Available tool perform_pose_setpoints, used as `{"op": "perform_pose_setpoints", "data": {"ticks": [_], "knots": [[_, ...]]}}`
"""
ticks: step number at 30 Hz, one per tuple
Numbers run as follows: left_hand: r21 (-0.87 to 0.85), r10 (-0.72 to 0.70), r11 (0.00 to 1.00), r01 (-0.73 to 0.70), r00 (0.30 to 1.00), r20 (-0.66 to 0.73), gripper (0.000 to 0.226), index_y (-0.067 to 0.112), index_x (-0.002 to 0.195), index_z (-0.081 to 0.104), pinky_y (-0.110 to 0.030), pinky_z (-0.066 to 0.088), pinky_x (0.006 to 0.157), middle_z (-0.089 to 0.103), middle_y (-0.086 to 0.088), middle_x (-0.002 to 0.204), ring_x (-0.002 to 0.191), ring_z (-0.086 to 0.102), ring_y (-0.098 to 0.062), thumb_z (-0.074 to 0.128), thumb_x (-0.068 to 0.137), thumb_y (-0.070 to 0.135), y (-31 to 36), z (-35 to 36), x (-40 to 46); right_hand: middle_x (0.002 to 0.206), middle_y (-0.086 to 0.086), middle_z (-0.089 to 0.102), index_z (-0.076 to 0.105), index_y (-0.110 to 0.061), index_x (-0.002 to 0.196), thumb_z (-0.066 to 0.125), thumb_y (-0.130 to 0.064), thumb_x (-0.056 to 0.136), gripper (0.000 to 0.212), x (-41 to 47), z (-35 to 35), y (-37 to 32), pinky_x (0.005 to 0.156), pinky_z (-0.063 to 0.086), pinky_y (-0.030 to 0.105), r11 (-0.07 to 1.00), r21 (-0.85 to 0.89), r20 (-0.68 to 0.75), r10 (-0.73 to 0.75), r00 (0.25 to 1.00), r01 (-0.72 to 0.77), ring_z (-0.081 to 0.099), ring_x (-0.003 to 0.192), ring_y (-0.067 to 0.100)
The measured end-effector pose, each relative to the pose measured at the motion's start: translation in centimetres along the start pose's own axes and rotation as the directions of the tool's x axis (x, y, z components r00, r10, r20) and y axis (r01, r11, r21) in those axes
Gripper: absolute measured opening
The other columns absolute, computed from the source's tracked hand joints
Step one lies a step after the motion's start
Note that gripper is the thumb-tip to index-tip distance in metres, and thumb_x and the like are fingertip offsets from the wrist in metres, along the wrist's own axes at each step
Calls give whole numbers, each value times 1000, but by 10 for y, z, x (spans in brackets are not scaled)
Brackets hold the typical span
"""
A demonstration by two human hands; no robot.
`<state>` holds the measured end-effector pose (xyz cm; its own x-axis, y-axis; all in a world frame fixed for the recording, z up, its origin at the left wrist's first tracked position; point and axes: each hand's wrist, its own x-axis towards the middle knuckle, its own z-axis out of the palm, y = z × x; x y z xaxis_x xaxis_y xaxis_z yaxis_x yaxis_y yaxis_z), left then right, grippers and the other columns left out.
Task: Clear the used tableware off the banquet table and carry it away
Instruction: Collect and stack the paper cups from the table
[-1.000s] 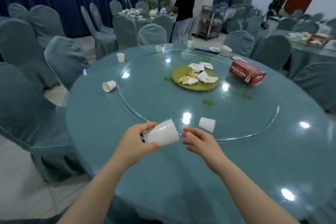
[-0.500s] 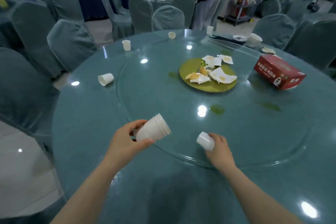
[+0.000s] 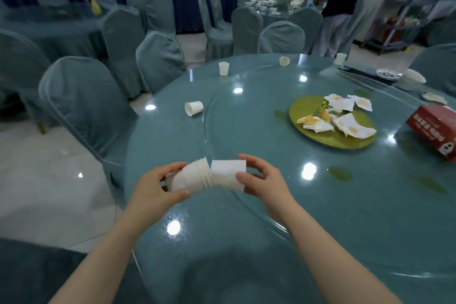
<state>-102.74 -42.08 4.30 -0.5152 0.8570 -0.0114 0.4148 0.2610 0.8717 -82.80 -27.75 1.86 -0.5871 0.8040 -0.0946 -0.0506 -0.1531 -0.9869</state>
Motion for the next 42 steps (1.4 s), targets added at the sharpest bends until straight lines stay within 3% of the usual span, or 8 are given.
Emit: {"op": "perform_pose_setpoints", "data": {"ticks": [5, 12, 14, 21, 25, 35, 39, 42], "knots": [[84, 58, 995, -61, 998, 38, 60, 37, 116, 63, -2, 42, 75, 59, 20, 112, 97, 55, 11, 82, 67, 9, -7, -51, -36, 121, -9, 63, 61, -35, 116, 71, -9, 83, 44, -13, 65, -18, 75, 55, 25, 992, -128, 268, 36, 963, -1, 66, 94, 8], [165, 70, 984, -63, 997, -39, 62, 27, 124, 63, -9, 44, 81, 62, 9, 112, 98, 56, 1, 83, 66, 13, -54, -159, -120, 123, -15, 63, 62, -35, 114, 72, -6, 80, 46, -63, 193, -4, 77, 52, 21, 990, -134, 390, 16, 921, 39, 67, 101, 11], [178, 70, 982, -58, 996, -62, 62, 28, 122, 64, -23, 48, 87, 64, 9, 111, 100, 59, -6, 84, 65, 16, -70, -195, -147, 120, -11, 65, 63, -32, 114, 72, -1, 79, 47, -82, 235, 3, 75, 52, 20, 994, -105, 414, 10, 910, 37, 68, 96, 9], [187, 46, 982, -22, 991, -129, 53, 33, 119, 64, -6, 41, 67, 61, 27, 95, 85, 58, 9, 81, 69, 25, -119, -290, -225, 101, 3, 67, 65, -31, 110, 58, -17, 93, 23, -130, 365, 19, 78, 49, 36, 993, -115, 423, 20, 906, 32, 59, 88, 18], [110, -10, 994, 28, 986, -165, 53, 34, 118, 64, -13, 45, 71, 66, 19, 100, 88, 61, -2, 80, 68, 25, -140, -332, -251, 94, -6, 71, 65, -28, 111, 61, -15, 91, 24, -140, 413, 18, 67, 55, 25, 996, -92, 507, 42, 861, 5, 67, 84, 8], [39, -33, 999, 36, 997, -70, 45, 54, 95, 61, -8, 47, 64, 67, 22, 95, 87, 62, 2, 80, 69, 22, -177, -392, -213, 97, 7, 58, 67, -24, 100, 60, -22, 74, 26, -101, 478, 22, 67, 50, 34, 985, -173, 488, 88, 868, -3, 58, 79, 18], [38, -74, 996, 75, 997, -34, 47, 37, 114, 66, -11, 48, 68, 67, 17, 103, 92, 62, -5, 79, 72, 20, -198, -425, -176, 109, 11, 56, 66, -22, 109, 58, -11, 84, 28, -63, 505, 26, 68, 56, 38, 997, -56, 478, 77, 875, -57, 61, 94, 22], [60, -60, 996, 62, 997, -42, 49, 36, 116, 66, -10, 47, 68, 69, 17, 103, 90, 63, -3, 80, 71, 22, -212, -450, -130, 116, 6, 57, 66, -33, 113, 63, -12, 79, 40, -20, 525, 23, 76, 58, 40, 990, -123, 488, -1, 873, 71, 62, 98, 20]]}}
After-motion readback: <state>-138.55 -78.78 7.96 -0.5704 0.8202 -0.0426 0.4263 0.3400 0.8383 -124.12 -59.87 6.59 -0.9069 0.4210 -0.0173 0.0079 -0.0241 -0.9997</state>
